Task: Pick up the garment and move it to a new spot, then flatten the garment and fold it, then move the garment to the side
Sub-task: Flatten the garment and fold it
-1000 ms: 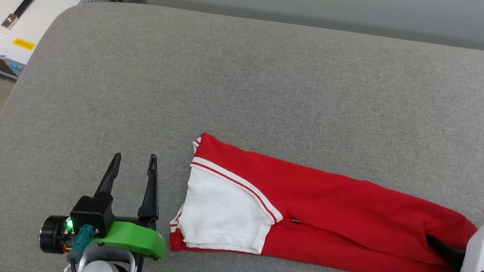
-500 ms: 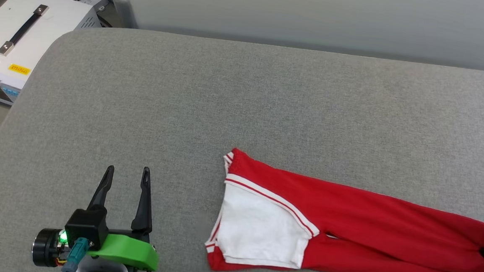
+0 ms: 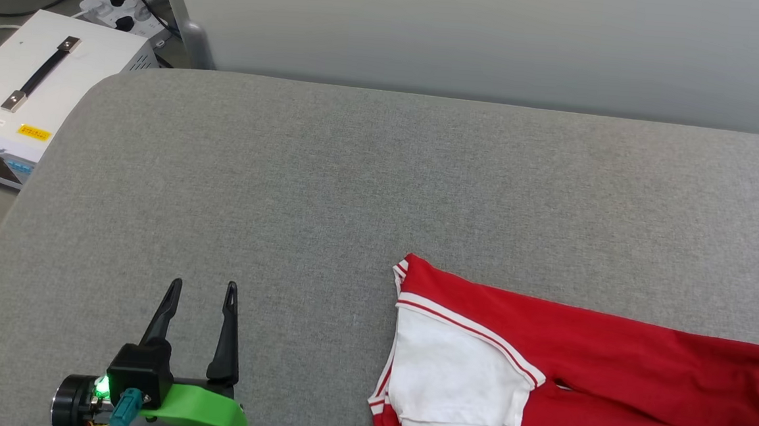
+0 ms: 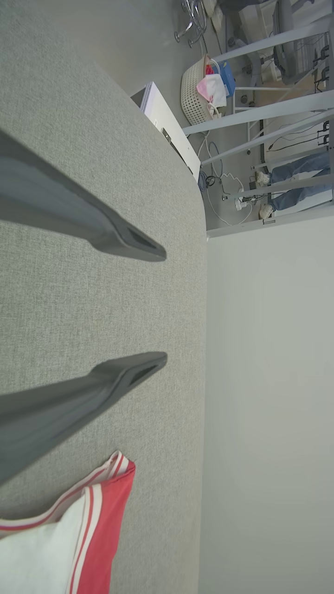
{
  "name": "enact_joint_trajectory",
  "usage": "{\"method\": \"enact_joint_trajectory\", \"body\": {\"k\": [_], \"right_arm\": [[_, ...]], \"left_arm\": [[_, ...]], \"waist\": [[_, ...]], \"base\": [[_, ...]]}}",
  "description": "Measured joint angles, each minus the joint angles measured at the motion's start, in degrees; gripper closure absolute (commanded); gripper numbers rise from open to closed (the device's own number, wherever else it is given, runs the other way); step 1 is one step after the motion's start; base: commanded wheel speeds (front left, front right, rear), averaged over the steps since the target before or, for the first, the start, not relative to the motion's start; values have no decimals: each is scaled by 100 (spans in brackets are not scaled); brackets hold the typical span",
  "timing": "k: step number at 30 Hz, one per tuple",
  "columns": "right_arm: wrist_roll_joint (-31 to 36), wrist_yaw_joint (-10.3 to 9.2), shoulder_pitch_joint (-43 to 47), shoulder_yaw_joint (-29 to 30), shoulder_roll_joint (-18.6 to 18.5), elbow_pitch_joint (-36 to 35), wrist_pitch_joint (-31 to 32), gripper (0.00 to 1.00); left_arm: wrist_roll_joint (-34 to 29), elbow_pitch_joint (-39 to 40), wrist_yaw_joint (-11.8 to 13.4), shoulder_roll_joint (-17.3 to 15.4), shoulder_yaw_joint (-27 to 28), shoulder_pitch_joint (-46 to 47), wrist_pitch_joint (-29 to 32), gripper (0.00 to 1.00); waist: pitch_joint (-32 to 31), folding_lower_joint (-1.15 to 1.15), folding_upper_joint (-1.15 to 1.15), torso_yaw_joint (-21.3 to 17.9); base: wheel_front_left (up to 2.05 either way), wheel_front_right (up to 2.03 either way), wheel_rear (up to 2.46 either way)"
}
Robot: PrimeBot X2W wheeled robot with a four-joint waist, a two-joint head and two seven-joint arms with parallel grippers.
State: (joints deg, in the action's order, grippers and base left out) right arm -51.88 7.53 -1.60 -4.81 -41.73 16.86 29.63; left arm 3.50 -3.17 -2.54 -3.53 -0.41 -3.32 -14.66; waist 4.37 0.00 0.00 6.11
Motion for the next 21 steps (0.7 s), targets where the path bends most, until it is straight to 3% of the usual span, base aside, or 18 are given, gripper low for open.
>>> {"method": "enact_joint_trajectory", "body": {"k": [5, 11, 21], "right_arm": [[-108, 0, 101, -11, 132, -948, 252, 100], [-87, 0, -61, -393, 621, -2002, 776, 100], [224, 0, -1165, -1614, 1184, -2057, 1005, 100]], "left_arm": [[-1, -2, -25, 9, -8, -48, 0, 0], [-56, -13, -52, 22, -136, -32, 0, 0], [-57, -64, -52, 31, -268, 91, 0, 0]], "waist": [[-48, 0, 0, -54], [78, 0, 0, -6], [291, 0, 0, 168]], "base": [[0, 0, 0], [0, 0, 0], [0, 0, 0]]}}
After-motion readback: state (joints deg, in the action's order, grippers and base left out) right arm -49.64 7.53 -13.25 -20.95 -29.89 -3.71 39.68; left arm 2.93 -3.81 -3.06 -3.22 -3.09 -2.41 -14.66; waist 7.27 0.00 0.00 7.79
